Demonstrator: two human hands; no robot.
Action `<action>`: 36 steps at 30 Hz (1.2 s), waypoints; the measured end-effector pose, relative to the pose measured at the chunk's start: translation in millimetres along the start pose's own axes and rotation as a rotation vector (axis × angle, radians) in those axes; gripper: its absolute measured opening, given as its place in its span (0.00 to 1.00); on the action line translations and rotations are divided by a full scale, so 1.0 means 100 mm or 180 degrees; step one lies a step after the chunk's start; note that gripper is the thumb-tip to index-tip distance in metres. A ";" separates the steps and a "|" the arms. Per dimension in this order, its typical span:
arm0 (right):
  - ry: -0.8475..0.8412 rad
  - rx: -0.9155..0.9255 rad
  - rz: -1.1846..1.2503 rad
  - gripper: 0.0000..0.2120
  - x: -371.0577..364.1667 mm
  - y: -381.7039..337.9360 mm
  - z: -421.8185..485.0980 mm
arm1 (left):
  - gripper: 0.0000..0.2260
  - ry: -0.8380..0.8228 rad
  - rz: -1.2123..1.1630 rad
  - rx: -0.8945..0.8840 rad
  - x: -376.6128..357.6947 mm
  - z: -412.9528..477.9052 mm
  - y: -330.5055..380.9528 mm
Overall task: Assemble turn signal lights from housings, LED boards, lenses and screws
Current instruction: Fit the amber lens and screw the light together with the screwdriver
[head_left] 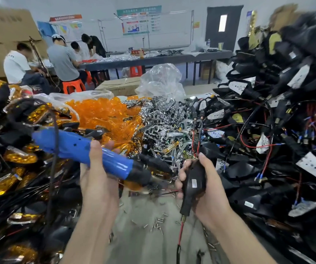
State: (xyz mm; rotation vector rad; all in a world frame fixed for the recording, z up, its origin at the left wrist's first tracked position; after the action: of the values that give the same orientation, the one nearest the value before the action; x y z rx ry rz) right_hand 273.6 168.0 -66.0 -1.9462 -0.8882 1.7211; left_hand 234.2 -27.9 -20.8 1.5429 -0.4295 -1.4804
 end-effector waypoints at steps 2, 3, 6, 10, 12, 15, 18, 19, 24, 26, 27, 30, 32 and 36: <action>0.0057 0.0014 -0.0032 0.18 -0.01 0.04 0.05 | 0.23 -0.0139 -0.0402 0.0233 -0.04 0.11 0.01; 0.0067 0.0012 -0.0079 0.17 -0.02 0.06 0.07 | 0.22 -0.0227 -0.0565 0.0331 -0.05 0.16 0.00; 0.0113 -0.0009 -0.0287 0.17 -0.04 0.12 0.13 | 0.14 -0.0308 -0.1200 0.0570 -0.11 0.26 -0.05; 0.0257 -0.0028 -0.0571 0.16 -0.01 0.17 0.19 | 0.06 -0.0249 -0.1522 0.0490 -0.18 0.27 -0.08; 0.0275 -0.0043 -0.0692 0.17 0.02 0.19 0.20 | 0.03 -0.0193 -0.1433 0.0362 -0.16 0.25 -0.10; 0.0293 -0.0025 -0.0846 0.18 0.02 0.21 0.21 | 0.04 -0.0140 -0.1406 0.0285 -0.14 0.24 -0.09; 0.0321 0.0017 -0.0856 0.17 0.01 0.23 0.21 | 0.04 -0.0102 -0.1374 0.0241 -0.14 0.22 -0.09; 0.0330 0.0027 -0.0848 0.17 0.02 0.24 0.21 | 0.04 -0.0100 -0.1331 0.0221 -0.15 0.21 -0.10; 0.0378 0.0040 -0.0834 0.17 0.04 0.23 0.20 | 0.04 -0.0099 -0.1204 0.0222 -0.15 0.16 -0.14; 0.0399 0.0050 -0.0807 0.17 0.04 0.23 0.20 | 0.04 -0.0073 -0.1186 0.0232 -0.14 0.16 -0.14; 0.0398 0.0061 -0.0795 0.17 0.04 0.23 0.19 | 0.04 -0.0058 -0.1187 0.0241 -0.13 0.17 -0.15; 0.0399 0.0081 -0.0797 0.17 0.04 0.23 0.19 | 0.05 -0.0015 -0.1215 0.0293 -0.11 0.18 -0.16; 0.0410 0.0098 -0.0886 0.17 0.04 0.23 0.19 | 0.05 0.0006 -0.1190 0.0321 -0.11 0.18 -0.19; 0.0563 0.0246 -0.1026 0.16 0.03 0.25 0.19 | 0.07 0.0009 -0.1022 0.0289 -0.15 0.14 -0.24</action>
State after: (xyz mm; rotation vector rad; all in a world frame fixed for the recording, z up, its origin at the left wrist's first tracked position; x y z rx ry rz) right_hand 259.8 150.2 -88.1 -1.7604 -0.9916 1.3582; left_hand 210.2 -9.4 -28.7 1.7466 -0.2575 -1.7216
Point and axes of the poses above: each hand's wrist, its own z-axis towards the middle knuckle, its own x-axis out of the back of the hand, y = z × x, the point moved 2 cm from there along z, towards the middle knuckle, and after that the axes turned 5 degrees about -x, right-handed, at the moved point
